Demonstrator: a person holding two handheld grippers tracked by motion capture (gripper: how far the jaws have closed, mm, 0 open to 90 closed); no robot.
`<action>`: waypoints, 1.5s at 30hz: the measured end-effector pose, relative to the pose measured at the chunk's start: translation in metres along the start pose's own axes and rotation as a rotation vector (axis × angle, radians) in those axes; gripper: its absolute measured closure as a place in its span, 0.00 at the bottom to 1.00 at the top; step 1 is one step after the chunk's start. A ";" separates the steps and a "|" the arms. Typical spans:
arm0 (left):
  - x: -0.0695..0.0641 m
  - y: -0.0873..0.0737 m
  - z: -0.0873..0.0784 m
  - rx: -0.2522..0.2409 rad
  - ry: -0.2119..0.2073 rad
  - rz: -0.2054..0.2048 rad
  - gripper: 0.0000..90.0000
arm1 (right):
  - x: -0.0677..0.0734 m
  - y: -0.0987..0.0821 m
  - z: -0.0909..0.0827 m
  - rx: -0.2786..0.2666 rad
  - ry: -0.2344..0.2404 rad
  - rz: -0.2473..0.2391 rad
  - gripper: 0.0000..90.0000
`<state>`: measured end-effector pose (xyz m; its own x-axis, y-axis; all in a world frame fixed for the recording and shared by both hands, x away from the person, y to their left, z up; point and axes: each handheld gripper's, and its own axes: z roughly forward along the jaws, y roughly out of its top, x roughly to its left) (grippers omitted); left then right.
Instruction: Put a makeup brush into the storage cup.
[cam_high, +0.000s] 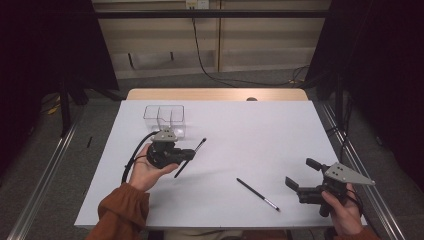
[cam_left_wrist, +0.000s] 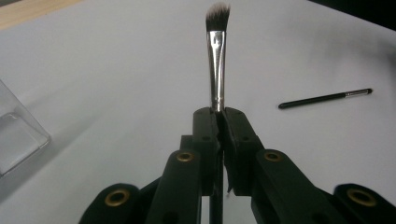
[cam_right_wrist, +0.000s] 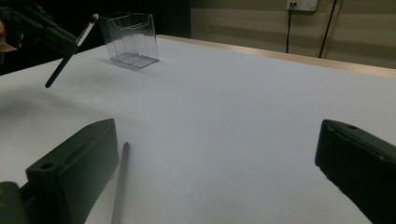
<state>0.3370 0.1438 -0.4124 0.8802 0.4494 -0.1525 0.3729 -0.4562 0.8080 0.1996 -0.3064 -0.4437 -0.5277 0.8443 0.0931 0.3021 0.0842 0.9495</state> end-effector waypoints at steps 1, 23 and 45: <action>0.001 0.000 -0.001 -0.008 -0.001 0.000 0.94 | 0.000 0.000 0.000 0.000 0.000 0.000 0.00; 0.011 0.009 -0.031 -0.163 0.081 -0.023 0.94 | 0.000 0.000 0.001 0.000 0.001 0.002 0.00; 0.016 0.020 -0.047 -0.266 0.153 -0.042 0.94 | 0.000 0.000 0.000 -0.004 0.005 -0.002 0.00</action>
<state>0.3450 0.1786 -0.3718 0.8037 0.5834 -0.1173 0.3001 -0.2270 0.9265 0.1999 -0.3061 -0.4437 -0.5324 0.8414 0.0930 0.2980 0.0835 0.9509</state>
